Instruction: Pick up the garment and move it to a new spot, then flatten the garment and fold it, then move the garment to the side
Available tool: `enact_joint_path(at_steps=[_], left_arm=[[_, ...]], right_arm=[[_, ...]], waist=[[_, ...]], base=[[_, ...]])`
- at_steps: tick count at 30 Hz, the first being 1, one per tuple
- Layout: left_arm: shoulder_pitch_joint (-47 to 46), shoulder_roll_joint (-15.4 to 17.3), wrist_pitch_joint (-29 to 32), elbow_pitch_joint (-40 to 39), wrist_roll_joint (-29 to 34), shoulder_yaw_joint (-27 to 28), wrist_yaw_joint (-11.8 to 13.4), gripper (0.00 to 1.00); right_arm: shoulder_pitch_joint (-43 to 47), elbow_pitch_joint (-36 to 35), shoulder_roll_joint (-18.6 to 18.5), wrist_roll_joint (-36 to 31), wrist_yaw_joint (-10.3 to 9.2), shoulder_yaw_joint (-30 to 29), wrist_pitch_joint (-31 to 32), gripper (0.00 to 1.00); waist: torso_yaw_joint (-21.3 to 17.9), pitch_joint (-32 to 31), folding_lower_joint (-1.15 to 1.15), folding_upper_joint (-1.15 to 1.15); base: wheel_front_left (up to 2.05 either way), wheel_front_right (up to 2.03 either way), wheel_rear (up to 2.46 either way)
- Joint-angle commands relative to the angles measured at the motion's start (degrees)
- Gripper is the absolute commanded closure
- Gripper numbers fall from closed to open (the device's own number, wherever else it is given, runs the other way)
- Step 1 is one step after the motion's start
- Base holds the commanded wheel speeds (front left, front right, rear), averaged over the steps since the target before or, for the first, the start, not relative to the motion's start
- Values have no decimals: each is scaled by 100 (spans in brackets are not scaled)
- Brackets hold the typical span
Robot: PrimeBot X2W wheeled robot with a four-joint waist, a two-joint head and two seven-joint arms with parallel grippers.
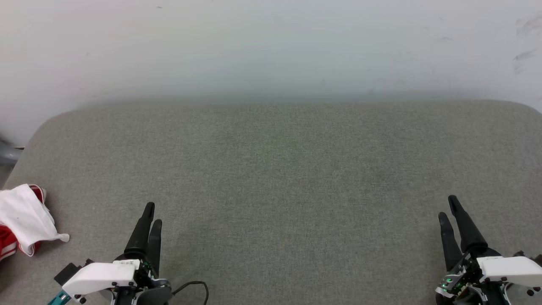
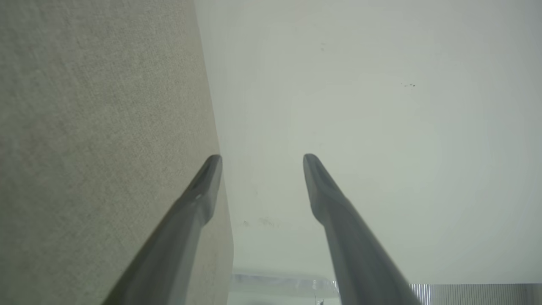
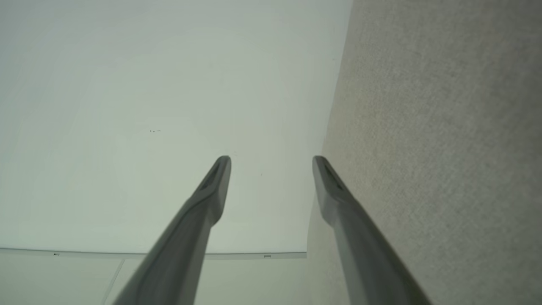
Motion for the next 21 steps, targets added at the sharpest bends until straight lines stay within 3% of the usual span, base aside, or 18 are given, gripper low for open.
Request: enact_joint_path(at_steps=[1, 12, 21], left_arm=[[-131, 8, -83, -187, 46, -88, -1, 0], [-130, 17, -362, -550, 302, -292, -1, 0], [-102, 12, -578, -842, 925, -351, -1, 0]], right_arm=[[-85, -190, -4, -64, 1, 63, -81, 0], [-33, -457, -72, -336, 1, 262, -367, 0], [2, -602, -93, -1195, 1, 322, -594, 0]], waist=[[0, 1, 0, 0], [7, 2, 0, 0], [7, 2, 0, 0]], base=[[0, 0, 0], [0, 0, 0], [0, 0, 0]])
